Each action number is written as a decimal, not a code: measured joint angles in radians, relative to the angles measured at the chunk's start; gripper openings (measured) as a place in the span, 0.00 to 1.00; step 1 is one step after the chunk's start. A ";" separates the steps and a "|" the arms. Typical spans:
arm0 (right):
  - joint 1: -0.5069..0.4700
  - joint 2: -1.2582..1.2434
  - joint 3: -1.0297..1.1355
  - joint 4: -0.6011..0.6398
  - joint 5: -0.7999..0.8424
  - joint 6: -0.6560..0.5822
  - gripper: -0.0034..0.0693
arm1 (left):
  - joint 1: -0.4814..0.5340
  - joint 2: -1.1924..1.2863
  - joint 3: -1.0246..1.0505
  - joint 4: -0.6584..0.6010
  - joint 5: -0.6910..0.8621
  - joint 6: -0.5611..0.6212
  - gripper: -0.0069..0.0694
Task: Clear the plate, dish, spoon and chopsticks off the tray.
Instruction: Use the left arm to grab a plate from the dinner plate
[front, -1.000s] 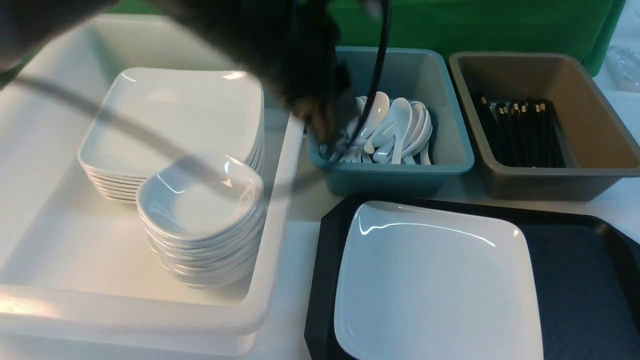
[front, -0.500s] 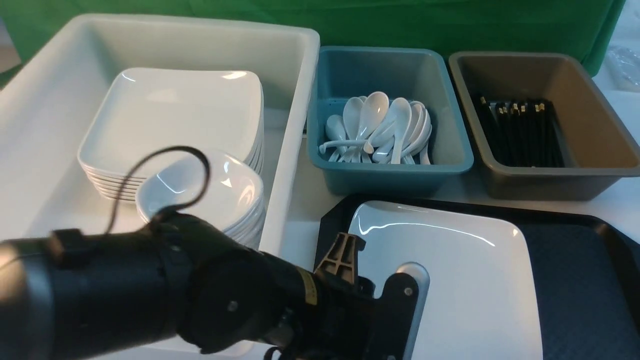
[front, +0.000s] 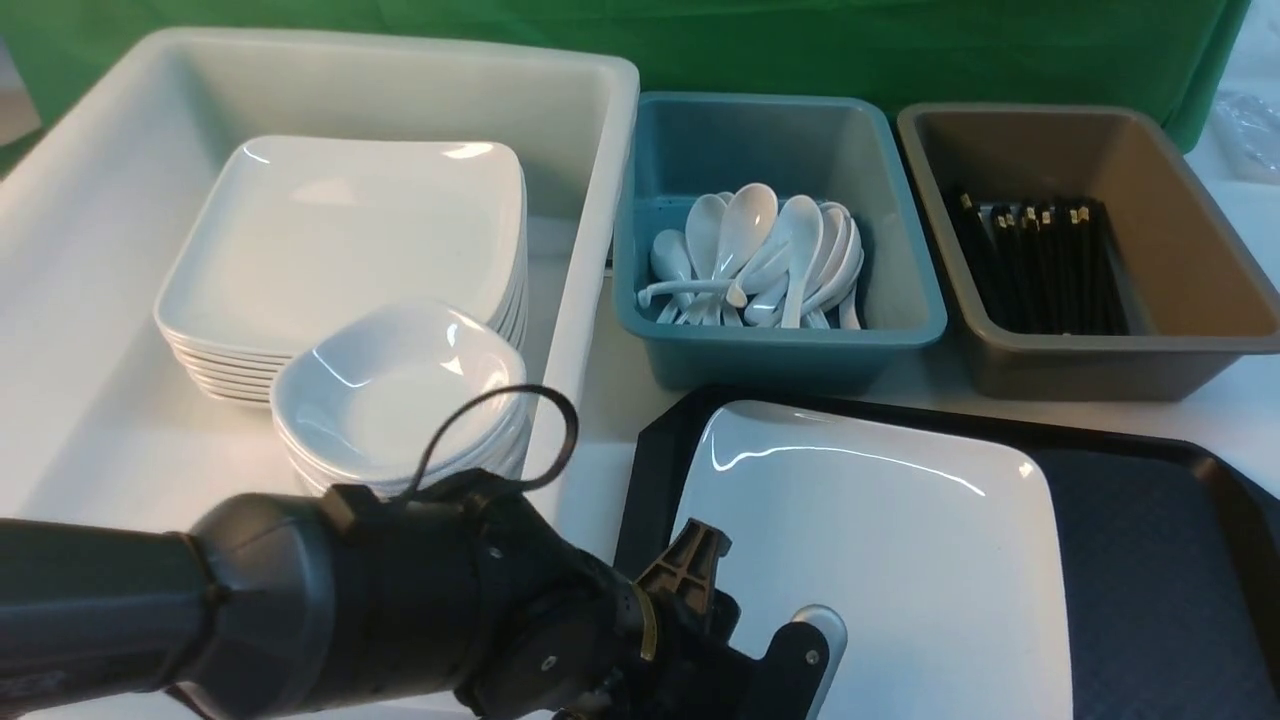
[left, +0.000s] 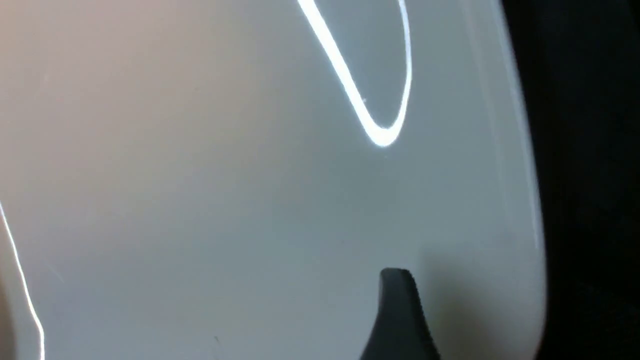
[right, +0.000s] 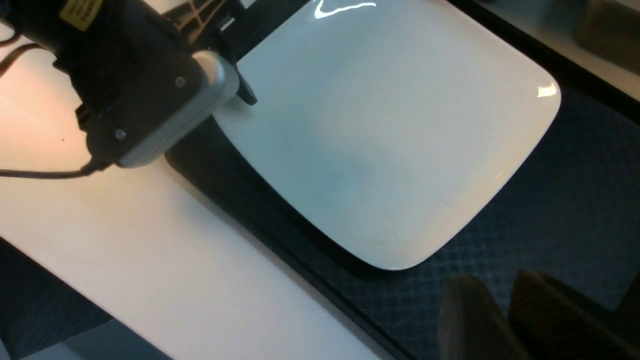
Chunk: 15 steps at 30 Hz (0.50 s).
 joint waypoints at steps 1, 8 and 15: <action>0.000 0.000 0.000 0.000 0.000 0.000 0.27 | 0.000 0.000 0.000 0.000 0.000 -0.003 0.62; 0.000 0.000 0.000 0.000 0.000 0.003 0.27 | 0.000 0.032 -0.002 0.154 -0.054 -0.132 0.62; 0.000 0.000 0.000 0.000 0.000 0.003 0.28 | -0.001 0.043 -0.002 0.225 -0.077 -0.255 0.42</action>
